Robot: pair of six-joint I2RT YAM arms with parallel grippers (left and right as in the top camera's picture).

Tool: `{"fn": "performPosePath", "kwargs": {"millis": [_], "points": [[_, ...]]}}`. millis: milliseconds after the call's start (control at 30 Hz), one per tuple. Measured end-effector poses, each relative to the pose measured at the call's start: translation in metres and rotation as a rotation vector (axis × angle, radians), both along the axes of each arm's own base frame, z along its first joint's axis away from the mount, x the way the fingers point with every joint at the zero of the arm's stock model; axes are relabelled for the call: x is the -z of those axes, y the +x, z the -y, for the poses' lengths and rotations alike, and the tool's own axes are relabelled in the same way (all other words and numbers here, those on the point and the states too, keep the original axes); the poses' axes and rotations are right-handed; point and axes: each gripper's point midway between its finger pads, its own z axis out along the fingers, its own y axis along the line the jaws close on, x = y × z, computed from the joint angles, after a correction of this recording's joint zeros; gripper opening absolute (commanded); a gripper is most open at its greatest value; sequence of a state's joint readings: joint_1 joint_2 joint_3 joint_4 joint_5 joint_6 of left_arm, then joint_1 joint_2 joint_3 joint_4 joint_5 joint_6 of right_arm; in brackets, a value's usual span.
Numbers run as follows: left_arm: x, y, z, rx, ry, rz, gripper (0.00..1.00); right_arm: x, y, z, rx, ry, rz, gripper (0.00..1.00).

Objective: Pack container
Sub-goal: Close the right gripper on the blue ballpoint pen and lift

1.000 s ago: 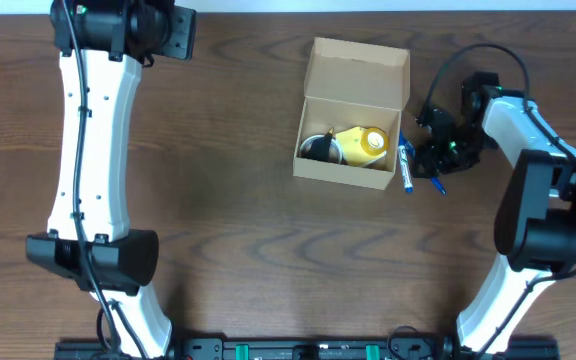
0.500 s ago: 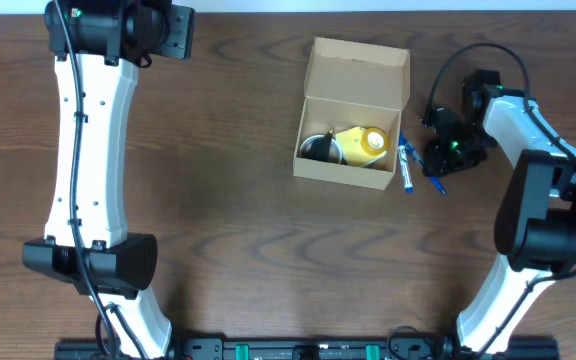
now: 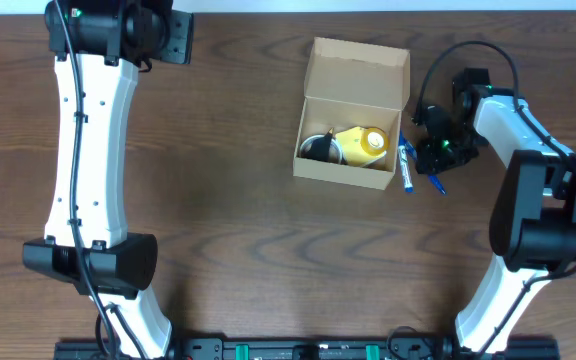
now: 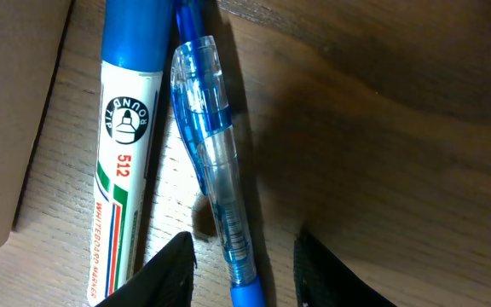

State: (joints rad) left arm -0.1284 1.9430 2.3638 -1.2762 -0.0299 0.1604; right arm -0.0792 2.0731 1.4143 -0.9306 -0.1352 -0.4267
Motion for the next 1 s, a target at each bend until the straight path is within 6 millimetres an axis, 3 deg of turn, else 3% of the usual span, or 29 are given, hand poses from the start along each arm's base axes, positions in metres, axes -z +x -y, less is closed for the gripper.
{"fn": "performPosePath", "kwargs": {"millis": [833, 1000], "points": [[0.0000, 0.0000, 0.0000, 0.000, 0.000, 0.000, 0.62, 0.0015, 0.0029, 0.0004, 0.008, -0.002, 0.009, 0.11], [0.0000, 0.0000, 0.0000, -0.002, -0.001, 0.000, 0.62, 0.0015, 0.0042, 0.0006, 0.019, -0.003, 0.013, 0.11]]}}
